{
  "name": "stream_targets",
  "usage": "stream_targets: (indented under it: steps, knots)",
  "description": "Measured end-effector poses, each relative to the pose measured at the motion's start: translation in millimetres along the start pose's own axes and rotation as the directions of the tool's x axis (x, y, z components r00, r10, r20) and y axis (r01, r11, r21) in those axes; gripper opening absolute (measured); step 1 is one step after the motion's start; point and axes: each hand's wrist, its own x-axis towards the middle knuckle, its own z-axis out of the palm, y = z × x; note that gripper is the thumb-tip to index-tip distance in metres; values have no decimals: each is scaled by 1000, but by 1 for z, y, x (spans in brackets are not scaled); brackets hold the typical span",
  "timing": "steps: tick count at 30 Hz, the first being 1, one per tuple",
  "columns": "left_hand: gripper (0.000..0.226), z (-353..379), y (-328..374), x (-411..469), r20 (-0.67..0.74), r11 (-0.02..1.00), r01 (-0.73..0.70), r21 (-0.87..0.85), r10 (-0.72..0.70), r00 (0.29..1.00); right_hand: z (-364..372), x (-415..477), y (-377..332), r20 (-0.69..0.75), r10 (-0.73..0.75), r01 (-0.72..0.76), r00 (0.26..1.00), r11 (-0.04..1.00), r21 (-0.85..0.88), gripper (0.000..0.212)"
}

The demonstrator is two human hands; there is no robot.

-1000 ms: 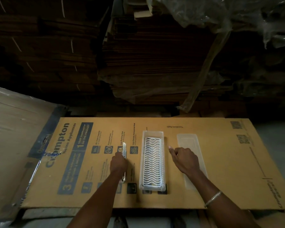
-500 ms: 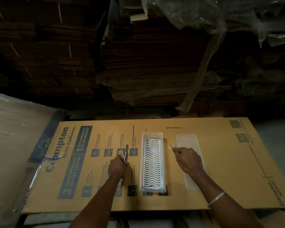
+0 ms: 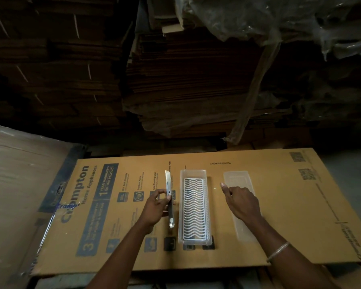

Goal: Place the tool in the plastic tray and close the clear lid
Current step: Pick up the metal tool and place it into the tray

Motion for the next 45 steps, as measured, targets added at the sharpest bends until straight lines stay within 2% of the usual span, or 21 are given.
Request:
stream_targets:
  steps: [4,11,15,20,22,27,35,39,43,45]
  knots:
    - [13,6,8,0,30,1000,9,-3,-9,999,-3,3,-3,-14,-11,11,1000,1000,11,82]
    - [39,13,12,3,22,1000,-5,-27,5,1000,-6,4,-7,-23,-12,12,1000,1000,20,79]
    - [54,13,10,6,20,1000,-26,-15,26,999,-6,4,-7,-26,-19,20,999,1000,25,87]
    - [67,19,16,2,46,999,-17,-50,19,999,-5,5,-8,-30,-12,13,999,999,36,85]
    - [65,21,16,2,45,997,-16,-70,20,999,-5,5,-8,-25,-5,5,1000,999,34,82]
    - [42,25,12,4,58,997,-47,-58,51,997,-6,6,-8,-22,-10,11,1000,999,34,82]
    - [47,34,20,2,52,998,-33,-48,35,998,-6,8,-4,-33,4,-3,999,1000,27,80]
    - [41,36,18,3,34,997,-51,58,49,998,-1,9,0,-50,10,-9,999,1000,19,89]
    - [11,42,16,5,-5,979,-81,185,83,997,2,10,4,-57,7,-6,998,1000,19,94]
    - [6,48,15,7,-50,958,-95,270,112,992,4,10,6,-52,12,-11,999,1000,27,93]
